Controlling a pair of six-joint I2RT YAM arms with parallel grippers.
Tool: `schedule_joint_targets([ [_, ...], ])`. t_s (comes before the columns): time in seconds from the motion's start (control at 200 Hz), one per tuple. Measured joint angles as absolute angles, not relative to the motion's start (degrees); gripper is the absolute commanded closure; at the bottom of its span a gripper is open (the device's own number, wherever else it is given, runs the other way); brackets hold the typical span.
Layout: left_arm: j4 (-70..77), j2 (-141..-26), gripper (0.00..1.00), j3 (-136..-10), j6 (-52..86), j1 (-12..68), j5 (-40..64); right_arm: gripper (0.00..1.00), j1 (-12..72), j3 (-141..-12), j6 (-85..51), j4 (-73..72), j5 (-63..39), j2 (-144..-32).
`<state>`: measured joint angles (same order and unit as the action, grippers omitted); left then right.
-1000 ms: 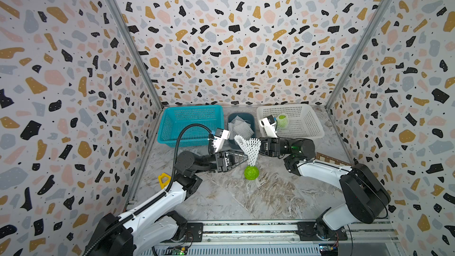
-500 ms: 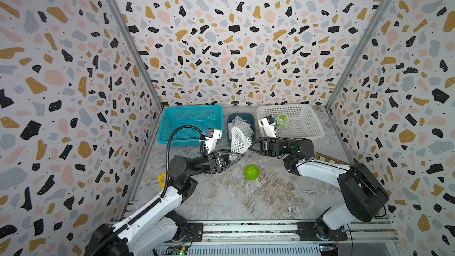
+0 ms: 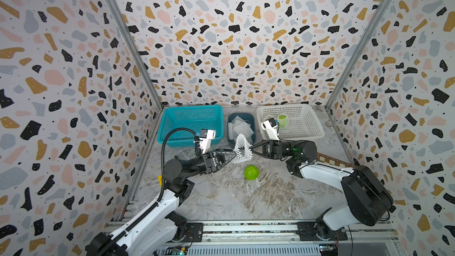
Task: Sleeve custard apples in foam nets
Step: Open the foam net.
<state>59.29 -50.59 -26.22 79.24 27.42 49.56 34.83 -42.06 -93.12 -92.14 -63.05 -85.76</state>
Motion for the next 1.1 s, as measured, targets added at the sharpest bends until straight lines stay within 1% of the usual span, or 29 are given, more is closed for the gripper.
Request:
schedule_joint_targets([
  [0.065,60.3,-51.0,0.45,-25.9,79.8,27.4,49.1,0.99,34.8,-42.1,-93.1,-92.1,-63.3,-85.7],
  [0.135,61.5,-51.4,0.51,-25.3,80.8,27.1,48.8,0.98,34.8,-42.1,-93.1,-92.1,-63.5,-85.6],
  [0.19,62.3,-51.5,0.62,-25.0,81.4,27.0,48.6,0.99,34.8,-42.1,-93.1,-92.2,-63.6,-85.5],
  [0.29,63.3,-51.7,0.71,-24.8,82.3,26.7,48.4,0.99,34.8,-42.0,-93.1,-92.2,-63.7,-85.4],
  [0.36,63.6,-51.7,0.79,-24.7,82.7,26.4,48.4,0.99,34.7,-41.9,-93.1,-92.2,-63.8,-85.4],
  [0.41,63.8,-51.8,0.82,-24.7,83.1,26.3,48.4,0.99,34.6,-41.6,-93.1,-92.1,-63.9,-85.4],
  [0.476,64.0,-51.8,0.94,-24.7,83.4,26.3,48.4,0.99,34.4,-41.4,-93.1,-92.1,-63.9,-85.4],
  [0.526,64.0,-51.9,1.0,-24.7,83.2,26.3,48.5,0.99,34.2,-41.3,-93.1,-92.2,-63.9,-85.4],
  [0.916,56.2,-52.9,1.0,-24.7,79.0,26.3,47.5,0.99,29.9,-36.2,-93.7,-92.2,-63.9,-85.4],
  [0.966,55.1,-53.5,0.97,-24.7,78.5,26.3,47.1,0.99,29.5,-35.2,-93.7,-92.2,-63.9,-85.4],
  [1.011,54.2,-54.4,0.99,-24.7,78.1,26.3,46.7,0.99,29.1,-34.2,-93.7,-92.1,-63.9,-85.4],
  [1.101,53.2,-56.6,1.0,-24.7,77.7,26.3,45.9,0.99,28.3,-32.6,-93.6,-92.1,-64.0,-85.4],
])
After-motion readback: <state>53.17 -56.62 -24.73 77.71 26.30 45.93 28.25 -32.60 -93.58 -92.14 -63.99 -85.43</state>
